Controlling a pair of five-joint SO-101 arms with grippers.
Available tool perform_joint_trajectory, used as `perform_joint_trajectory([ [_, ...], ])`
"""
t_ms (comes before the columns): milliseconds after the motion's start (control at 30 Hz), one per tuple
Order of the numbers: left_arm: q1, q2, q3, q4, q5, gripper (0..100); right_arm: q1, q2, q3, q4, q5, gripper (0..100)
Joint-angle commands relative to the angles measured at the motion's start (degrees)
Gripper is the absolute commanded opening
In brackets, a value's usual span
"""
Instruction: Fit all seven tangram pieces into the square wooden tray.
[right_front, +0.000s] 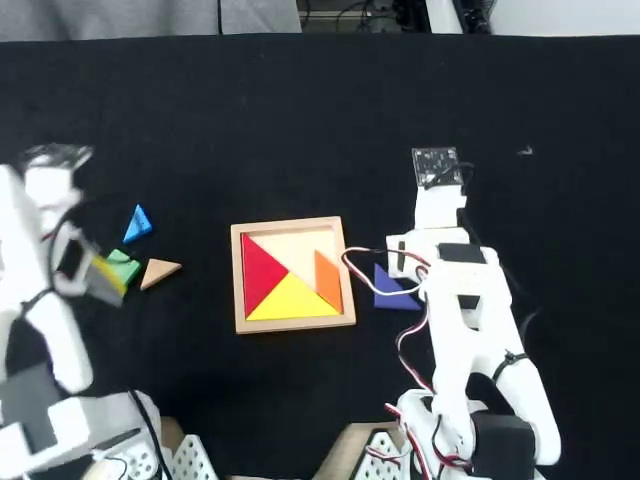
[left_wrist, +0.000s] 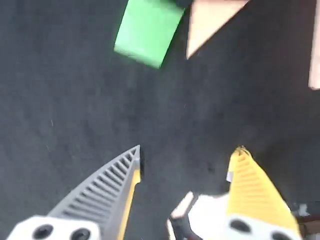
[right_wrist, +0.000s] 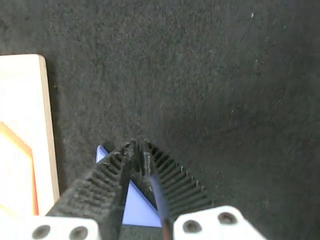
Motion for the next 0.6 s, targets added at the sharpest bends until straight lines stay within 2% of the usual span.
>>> perform_joint_trajectory([
  [0, 7.52, 5.45, -12.0, -6.15, 6.77, 27, 0.62, 0.4, -0.04, -1.05, 0.0, 1.1],
  [133, 8.4, 12.75, -17.01, -15.38, 15.65, 27, 0.7, 0.4, -0.04, -1.05, 0.0, 1.1],
  [567, 11.91, 35.78, -28.09, -16.44, 15.82, 28, 0.62, 0.4, -0.13, -1.05, 0.0, 1.1],
])
